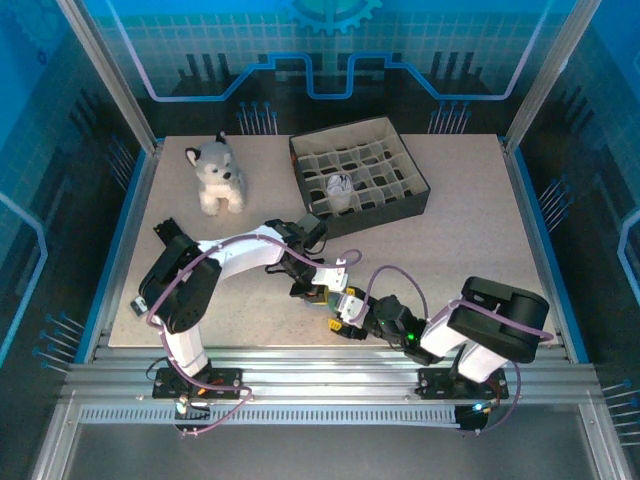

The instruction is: Roll the socks

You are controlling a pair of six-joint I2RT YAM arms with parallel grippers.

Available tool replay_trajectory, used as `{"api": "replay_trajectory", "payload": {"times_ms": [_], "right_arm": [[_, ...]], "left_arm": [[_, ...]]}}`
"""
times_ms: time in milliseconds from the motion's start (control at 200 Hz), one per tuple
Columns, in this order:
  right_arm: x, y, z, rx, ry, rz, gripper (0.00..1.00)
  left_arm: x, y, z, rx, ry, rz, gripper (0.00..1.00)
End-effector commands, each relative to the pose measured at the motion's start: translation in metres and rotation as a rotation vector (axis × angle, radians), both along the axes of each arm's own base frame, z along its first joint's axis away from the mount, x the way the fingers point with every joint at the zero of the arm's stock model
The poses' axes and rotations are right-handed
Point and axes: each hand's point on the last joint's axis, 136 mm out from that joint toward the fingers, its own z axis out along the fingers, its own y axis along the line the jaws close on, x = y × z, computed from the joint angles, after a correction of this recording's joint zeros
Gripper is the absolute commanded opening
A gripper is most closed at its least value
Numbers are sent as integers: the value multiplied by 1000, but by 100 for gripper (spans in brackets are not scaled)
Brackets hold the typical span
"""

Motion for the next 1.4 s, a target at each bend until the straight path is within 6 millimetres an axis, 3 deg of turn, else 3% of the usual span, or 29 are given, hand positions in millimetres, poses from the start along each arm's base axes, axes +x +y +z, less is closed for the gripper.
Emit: {"api": "replay_trajectory", "payload": {"times_ms": [0,110,215,315,400,480,625,770,971,1181,1396], "right_arm": [[14,-5,16,76,-54,-66,69],[15,-8,17,93,-56,-65,70],[12,-3,12,82,-28,-16,63],[12,-1,8,67,-1,3,43],[11,-1,8,65,0,10,16],[13,-2,10,62,-6,4,0],[12,-4,17,44,9,-1,0],[5,-2,20,-15,60,39,0],[-5,-13,16,-90,134,75,0],[-9,-15,23,-77,242,95,0],[-14,-9,14,-103,354,136,0]], "left_arm": [[-13,-4,11,-61,13,-58,0],[-13,-3,11,-65,11,-61,0],[-12,-4,12,-75,10,-64,0],[-11,-5,14,-85,4,-60,0],[-10,-6,16,-97,-8,-51,0],[-6,-9,20,-120,-52,-33,0],[6,-18,27,-174,-176,21,2],[16,-30,32,-202,-242,96,22],[17,-38,42,-238,-262,187,33],[10,-27,50,-258,-259,285,36],[2,-12,64,-293,-263,378,38]]}}
